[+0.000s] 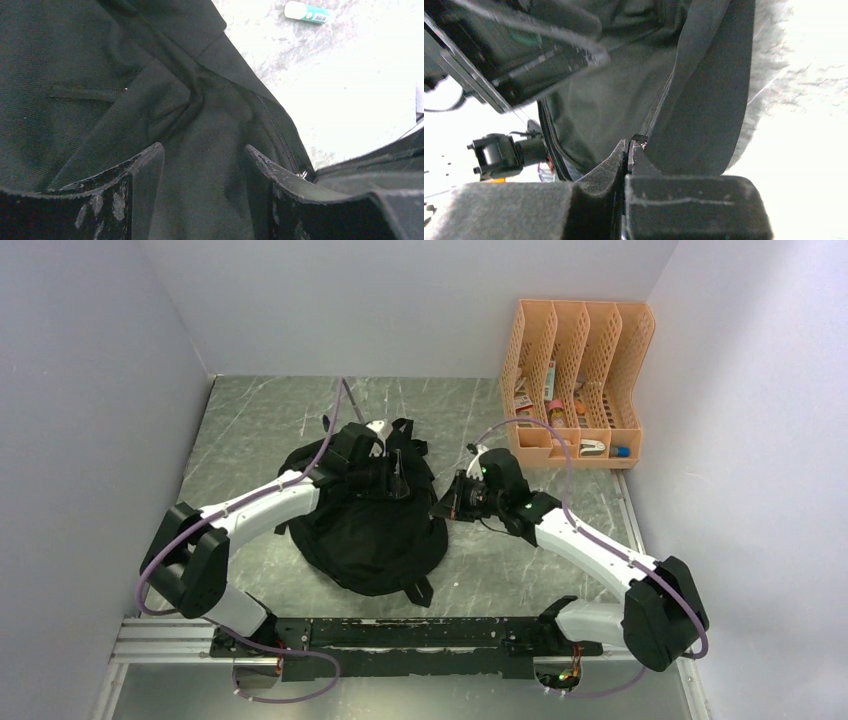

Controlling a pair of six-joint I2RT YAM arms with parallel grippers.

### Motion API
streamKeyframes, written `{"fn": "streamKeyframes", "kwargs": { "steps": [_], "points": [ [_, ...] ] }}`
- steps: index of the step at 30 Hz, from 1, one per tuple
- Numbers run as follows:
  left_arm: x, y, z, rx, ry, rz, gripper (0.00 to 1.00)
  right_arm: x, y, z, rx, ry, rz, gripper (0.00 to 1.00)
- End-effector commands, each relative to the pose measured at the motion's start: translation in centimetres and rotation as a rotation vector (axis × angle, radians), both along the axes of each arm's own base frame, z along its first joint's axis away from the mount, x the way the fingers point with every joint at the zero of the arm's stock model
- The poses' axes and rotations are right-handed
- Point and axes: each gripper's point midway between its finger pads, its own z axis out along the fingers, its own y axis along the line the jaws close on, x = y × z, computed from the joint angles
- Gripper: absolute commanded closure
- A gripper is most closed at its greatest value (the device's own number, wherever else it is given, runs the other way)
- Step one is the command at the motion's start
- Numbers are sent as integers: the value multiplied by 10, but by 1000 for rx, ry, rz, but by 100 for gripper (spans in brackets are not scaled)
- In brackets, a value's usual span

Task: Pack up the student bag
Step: Zip the student bag at the center of the board.

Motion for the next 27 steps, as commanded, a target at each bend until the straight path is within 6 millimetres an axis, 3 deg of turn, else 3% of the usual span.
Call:
{"fn": "streamKeyframes", "kwargs": {
  "steps": [1,10,13,19,23,27],
  "points": [
    [-4,-14,18,-88,-24,-64,36,40,-3,41,63,-124,-115,100],
    [15,-17,50,-89,-108,-40,37,99,-26,96,123,-222,-202,100],
    [28,-17,65,-98,-138,-10,37,112,-30,105,110,-245,-196,100],
    [47,-19,80,-132,-158,20,36,115,-40,80,55,-188,-203,100],
    [64,-28,85,-153,-162,36,33,96,-47,47,15,-129,-188,100],
    [76,-50,85,-209,-109,36,26,79,-53,20,2,-98,-187,100]
  ]
}}
